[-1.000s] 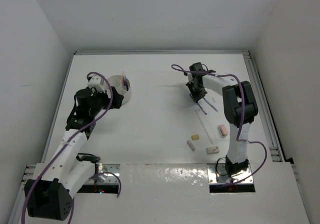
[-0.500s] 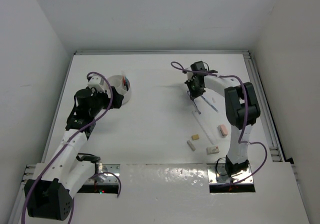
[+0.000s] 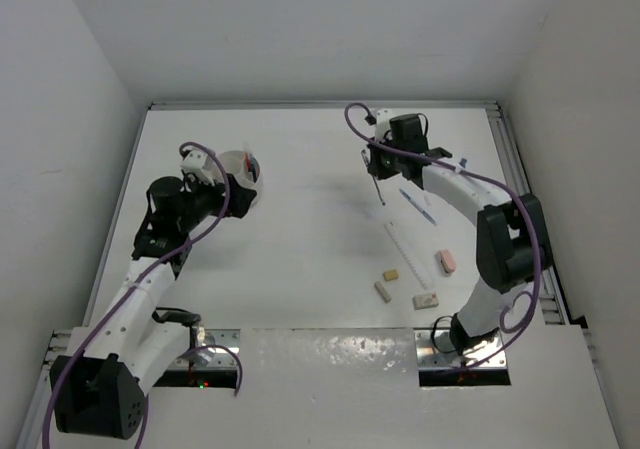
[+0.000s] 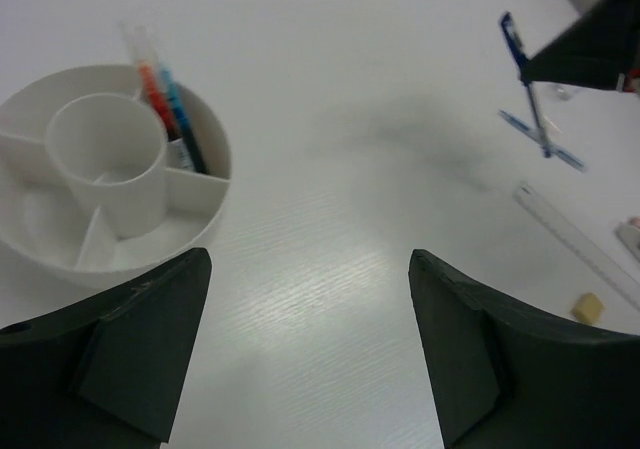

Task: Sort the stationery into containers
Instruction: Pick up the pen from the center of the board.

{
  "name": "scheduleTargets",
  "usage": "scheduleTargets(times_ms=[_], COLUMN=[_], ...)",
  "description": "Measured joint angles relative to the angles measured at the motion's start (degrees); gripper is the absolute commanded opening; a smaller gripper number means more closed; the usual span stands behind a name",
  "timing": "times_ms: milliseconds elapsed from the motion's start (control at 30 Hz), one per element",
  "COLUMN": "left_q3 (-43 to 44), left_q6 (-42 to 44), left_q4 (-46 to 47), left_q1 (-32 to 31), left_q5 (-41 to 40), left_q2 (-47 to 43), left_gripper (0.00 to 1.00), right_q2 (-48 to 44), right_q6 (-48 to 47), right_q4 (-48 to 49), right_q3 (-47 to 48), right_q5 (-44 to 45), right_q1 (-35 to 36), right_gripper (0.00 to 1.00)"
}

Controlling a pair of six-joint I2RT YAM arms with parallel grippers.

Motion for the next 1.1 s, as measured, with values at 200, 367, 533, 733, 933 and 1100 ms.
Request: scheduleTargets(times_ms=[200, 367, 533, 733, 933, 1100], left_q3=[-2.0, -3.9, -3.9, -3.9, -3.8, -3.8], left_q6=[0.2, -0.8, -3.0, -7.6, -9.4, -10.3], left_q4=[7.9, 13.4, 21.5, 30.6, 33.2, 35.3], left_q1=[-0.5, -4.0, -7.8, -8.0, -8.1, -8.1], left_q5=[16.1, 21.8, 23.6, 23.0, 19.6, 18.2], left_q2=[5.7, 9.7, 11.6, 12.8, 12.9, 13.2], left_gripper=[0.78, 0.84, 0.88, 0.88, 0.77, 0.68], right_q2=[-8.2, -11.4, -11.6, -11.6, -11.6, -11.6], right_q6=[6.5, 11.7, 15.7, 19.2, 21.3, 22.8], right_q4=[12.9, 24.9, 33.2, 39.7, 43.2, 44.0], right_q3=[-6.2, -6.9, -7.0, -7.1, -7.5, -9.1], right_q5=[-1.5, -2.3, -2.7, -2.8, -2.8, -2.9], right_q1=[5.1, 11.5, 17.1, 20.4, 22.6, 23.9], right_gripper=[0.00, 0.00, 0.00, 0.00, 0.00, 0.00])
